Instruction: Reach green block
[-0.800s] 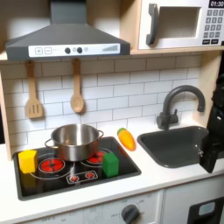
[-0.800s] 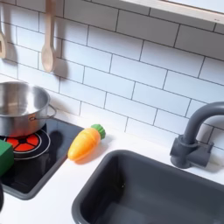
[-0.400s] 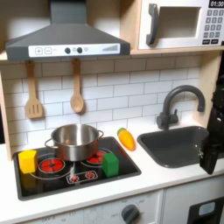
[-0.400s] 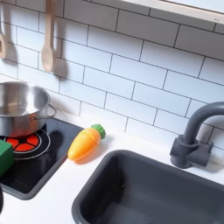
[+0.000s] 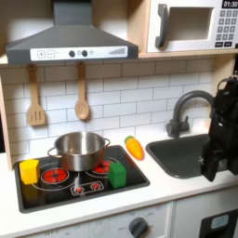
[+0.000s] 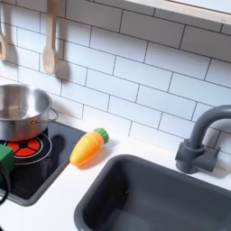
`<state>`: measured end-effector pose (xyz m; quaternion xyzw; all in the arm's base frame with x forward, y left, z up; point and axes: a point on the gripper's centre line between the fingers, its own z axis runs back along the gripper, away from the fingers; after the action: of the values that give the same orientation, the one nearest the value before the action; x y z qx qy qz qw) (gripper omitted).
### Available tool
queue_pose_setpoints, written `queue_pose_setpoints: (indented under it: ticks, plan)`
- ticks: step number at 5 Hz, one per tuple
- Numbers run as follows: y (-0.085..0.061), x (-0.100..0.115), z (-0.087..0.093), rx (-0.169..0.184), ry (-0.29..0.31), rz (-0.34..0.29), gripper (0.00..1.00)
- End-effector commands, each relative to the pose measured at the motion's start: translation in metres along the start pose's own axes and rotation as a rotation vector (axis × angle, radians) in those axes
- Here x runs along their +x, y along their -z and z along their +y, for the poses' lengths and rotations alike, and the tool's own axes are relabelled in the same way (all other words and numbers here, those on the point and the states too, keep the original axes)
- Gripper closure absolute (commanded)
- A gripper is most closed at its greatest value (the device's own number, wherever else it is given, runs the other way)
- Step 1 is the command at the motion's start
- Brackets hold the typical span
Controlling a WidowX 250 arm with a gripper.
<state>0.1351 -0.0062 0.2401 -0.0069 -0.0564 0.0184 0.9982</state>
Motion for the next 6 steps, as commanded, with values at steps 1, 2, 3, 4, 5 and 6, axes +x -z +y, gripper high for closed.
queue_pose_setpoints:
  ticks: [1,2,3,4,5,6]
  plan:
    - [0.0,0.022,0.013,0.031,0.013,-0.027,0.0]
    - [0.001,0.033,0.022,0.045,0.005,-0.032,0.0]
    - [0.001,0.04,0.027,0.049,0.003,-0.028,0.0]
    - [0.002,0.049,0.032,0.053,0.005,-0.031,0.0]
    - [0.005,0.06,0.04,0.057,-0.003,-0.028,0.0]
    - [0.005,0.07,0.046,0.063,-0.011,-0.036,0.0]
